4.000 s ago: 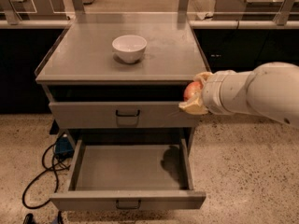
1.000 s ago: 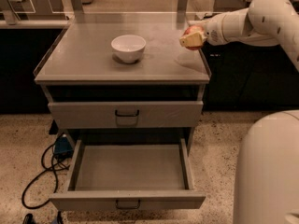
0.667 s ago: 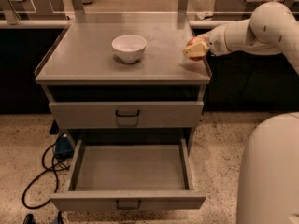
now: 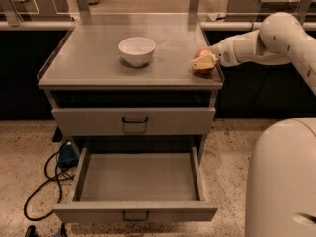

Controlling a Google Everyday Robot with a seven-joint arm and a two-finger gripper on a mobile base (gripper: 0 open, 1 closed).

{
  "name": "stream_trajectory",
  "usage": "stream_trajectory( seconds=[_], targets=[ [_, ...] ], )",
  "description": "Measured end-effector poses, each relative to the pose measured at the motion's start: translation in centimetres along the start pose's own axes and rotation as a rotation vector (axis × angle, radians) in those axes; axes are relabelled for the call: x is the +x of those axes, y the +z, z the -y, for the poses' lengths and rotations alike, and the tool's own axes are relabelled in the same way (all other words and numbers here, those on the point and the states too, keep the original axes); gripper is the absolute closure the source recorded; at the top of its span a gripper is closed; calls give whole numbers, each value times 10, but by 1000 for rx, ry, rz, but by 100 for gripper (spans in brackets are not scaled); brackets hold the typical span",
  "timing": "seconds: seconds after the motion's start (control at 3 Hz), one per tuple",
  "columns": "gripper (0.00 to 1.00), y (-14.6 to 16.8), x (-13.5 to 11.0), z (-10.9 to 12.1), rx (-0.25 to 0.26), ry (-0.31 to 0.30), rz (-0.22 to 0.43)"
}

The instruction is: Pick apple from middle drawer and place on counter

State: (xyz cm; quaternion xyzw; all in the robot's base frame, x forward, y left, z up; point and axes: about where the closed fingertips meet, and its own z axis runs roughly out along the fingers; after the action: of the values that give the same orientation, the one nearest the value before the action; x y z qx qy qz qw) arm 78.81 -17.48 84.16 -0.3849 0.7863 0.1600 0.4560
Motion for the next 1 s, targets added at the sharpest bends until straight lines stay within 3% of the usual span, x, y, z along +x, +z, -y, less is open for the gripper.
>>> stream_trajectory(
  seconds=[1.0],
  targets=[
    [12, 0, 0, 0, 0, 0, 0]
  ],
)
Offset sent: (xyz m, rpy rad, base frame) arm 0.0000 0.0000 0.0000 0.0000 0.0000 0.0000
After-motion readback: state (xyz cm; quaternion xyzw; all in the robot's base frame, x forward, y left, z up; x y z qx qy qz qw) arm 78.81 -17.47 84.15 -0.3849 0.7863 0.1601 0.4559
